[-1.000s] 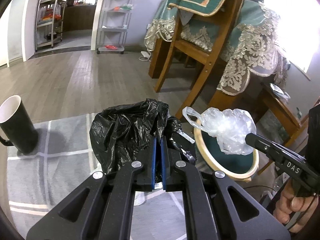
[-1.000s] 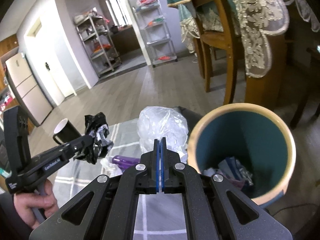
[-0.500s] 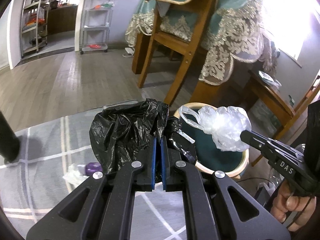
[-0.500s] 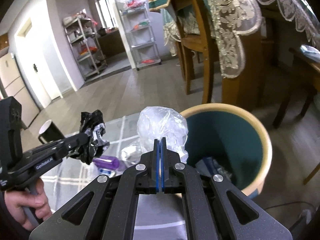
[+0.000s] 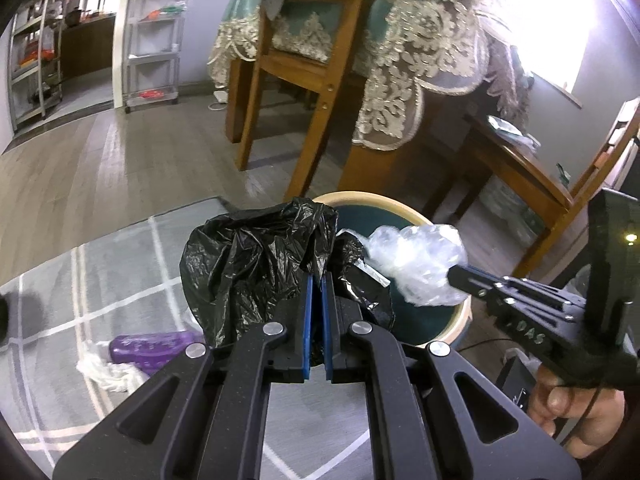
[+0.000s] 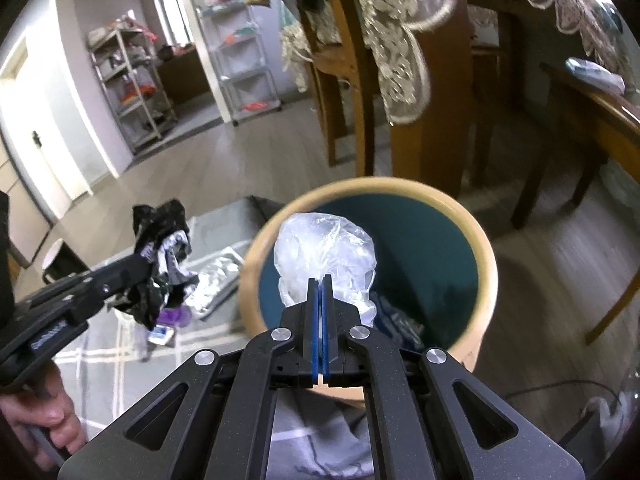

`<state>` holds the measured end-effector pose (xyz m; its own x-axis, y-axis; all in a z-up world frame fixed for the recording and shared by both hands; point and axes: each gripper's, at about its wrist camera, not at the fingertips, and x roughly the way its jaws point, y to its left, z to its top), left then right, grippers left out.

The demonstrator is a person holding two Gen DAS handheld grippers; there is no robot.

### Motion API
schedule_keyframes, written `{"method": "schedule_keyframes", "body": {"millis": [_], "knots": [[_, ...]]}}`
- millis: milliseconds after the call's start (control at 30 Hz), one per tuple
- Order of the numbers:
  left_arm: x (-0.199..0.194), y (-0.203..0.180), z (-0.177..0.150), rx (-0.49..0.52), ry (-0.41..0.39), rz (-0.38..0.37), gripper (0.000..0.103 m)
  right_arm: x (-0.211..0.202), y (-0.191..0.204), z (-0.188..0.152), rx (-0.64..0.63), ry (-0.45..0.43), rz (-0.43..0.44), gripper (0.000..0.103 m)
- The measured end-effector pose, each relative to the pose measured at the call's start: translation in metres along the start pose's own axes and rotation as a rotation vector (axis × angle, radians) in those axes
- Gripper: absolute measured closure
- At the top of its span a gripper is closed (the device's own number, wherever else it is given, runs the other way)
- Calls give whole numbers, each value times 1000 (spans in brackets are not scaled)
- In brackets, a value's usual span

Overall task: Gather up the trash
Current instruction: 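Lift the black bag and clear bag and carry both over the trash bin, then open the right tool over the bin while the left tool releases the black bag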

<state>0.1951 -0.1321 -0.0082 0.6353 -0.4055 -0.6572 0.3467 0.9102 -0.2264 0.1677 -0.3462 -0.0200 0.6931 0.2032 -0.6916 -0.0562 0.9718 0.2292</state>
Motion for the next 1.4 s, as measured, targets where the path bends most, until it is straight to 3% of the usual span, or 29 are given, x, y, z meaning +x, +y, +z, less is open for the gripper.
{"method": "schedule_keyframes", "body": {"millis": [233, 333, 400, 500, 900, 1100, 1200, 1267, 1400], "knots": [[13, -19, 4, 32, 11, -36, 99, 15, -4, -5, 7, 76, -25, 100], [18, -25, 6, 42, 17, -50, 99, 17, -9, -7, 29, 97, -26, 87], [21, -28, 7, 44, 18, -60, 99, 15, -13, -6, 47, 88, -25, 72], [28, -34, 9, 49, 21, -77, 99, 9, -22, -6, 87, 70, -23, 63], [62, -67, 13, 94, 40, -175, 99, -17, -65, -2, 272, -51, -99, 41], [82, -82, 8, 137, 77, -220, 99, -24, -81, -3, 329, -79, -117, 38], [89, -84, 3, 151, 98, -215, 87, -24, -80, -5, 334, -73, -115, 37], [89, -83, 1, 157, 98, -204, 66, -23, -79, -4, 330, -71, -114, 37], [83, -76, 3, 143, 79, -192, 45, -23, -75, -3, 326, -74, -112, 35]]}}
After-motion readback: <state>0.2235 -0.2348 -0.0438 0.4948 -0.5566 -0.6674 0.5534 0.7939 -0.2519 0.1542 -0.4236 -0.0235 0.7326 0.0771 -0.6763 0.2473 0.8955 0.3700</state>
